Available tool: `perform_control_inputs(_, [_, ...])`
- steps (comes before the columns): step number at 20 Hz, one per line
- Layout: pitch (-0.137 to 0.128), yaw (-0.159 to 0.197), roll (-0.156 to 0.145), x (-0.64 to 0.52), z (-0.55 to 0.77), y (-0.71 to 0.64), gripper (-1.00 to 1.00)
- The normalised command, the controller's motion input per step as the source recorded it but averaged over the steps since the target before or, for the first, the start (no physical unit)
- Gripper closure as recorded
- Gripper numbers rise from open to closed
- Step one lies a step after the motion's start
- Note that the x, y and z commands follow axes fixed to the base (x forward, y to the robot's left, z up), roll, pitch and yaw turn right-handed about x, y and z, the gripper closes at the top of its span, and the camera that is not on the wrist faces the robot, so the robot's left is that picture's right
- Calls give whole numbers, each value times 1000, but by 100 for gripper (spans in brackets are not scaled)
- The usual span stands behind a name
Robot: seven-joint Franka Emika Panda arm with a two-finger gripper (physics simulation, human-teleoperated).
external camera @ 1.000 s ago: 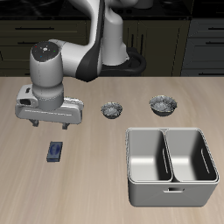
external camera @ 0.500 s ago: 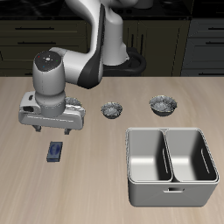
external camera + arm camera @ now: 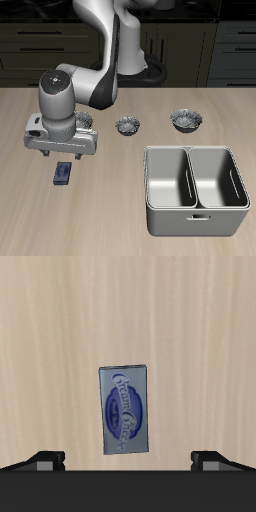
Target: Place the cream cheese in the middle-sized bowl
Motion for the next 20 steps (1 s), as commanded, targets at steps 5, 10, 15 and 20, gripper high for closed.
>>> perform_control_inputs(5, [39,5,-14,-5,-297,-71,-100])
perform_control_inputs(10, [38,1,-10,-13,-293,-58,-100])
perform_control_inputs(15, [43,-6,12,-31,-286,35,-100])
perform_control_inputs(20, [19,4,6,-74,-199,8,100])
